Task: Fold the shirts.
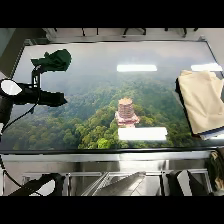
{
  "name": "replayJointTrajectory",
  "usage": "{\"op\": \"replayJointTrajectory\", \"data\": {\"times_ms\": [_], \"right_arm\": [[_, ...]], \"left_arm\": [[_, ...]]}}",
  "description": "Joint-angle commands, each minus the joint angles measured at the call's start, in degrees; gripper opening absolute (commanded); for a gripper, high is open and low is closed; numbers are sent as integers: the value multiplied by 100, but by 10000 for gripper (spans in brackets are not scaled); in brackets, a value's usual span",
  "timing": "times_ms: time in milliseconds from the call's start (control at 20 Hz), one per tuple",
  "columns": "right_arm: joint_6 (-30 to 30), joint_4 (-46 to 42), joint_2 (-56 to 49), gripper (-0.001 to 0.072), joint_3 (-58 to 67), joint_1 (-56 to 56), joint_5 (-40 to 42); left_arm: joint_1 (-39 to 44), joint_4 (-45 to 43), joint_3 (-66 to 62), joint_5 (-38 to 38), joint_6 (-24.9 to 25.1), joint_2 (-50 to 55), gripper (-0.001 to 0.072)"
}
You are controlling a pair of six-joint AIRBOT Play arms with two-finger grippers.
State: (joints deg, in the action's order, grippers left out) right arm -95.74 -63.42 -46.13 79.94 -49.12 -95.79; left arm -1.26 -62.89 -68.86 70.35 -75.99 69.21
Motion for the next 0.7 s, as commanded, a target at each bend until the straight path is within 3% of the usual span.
{"op": "replayJointTrajectory", "data": {"times_ms": [0,200,350,500,650], "right_arm": [[223,2236,428,20,-9,1541,595],[-627,675,424,21,-608,5021,2039],[-691,-74,-623,21,-1215,7189,2787],[-603,-295,-1847,21,-1222,8192,3574],[-605,-175,-2553,21,-1222,8347,3928]], "left_arm": [[2,2,2,-26,4,2,15],[168,144,0,83,-20,-2,15],[485,142,0,216,-20,-2,15],[879,59,2,437,-15,-2,15],[1130,-57,2,570,-15,-2,15]]}}
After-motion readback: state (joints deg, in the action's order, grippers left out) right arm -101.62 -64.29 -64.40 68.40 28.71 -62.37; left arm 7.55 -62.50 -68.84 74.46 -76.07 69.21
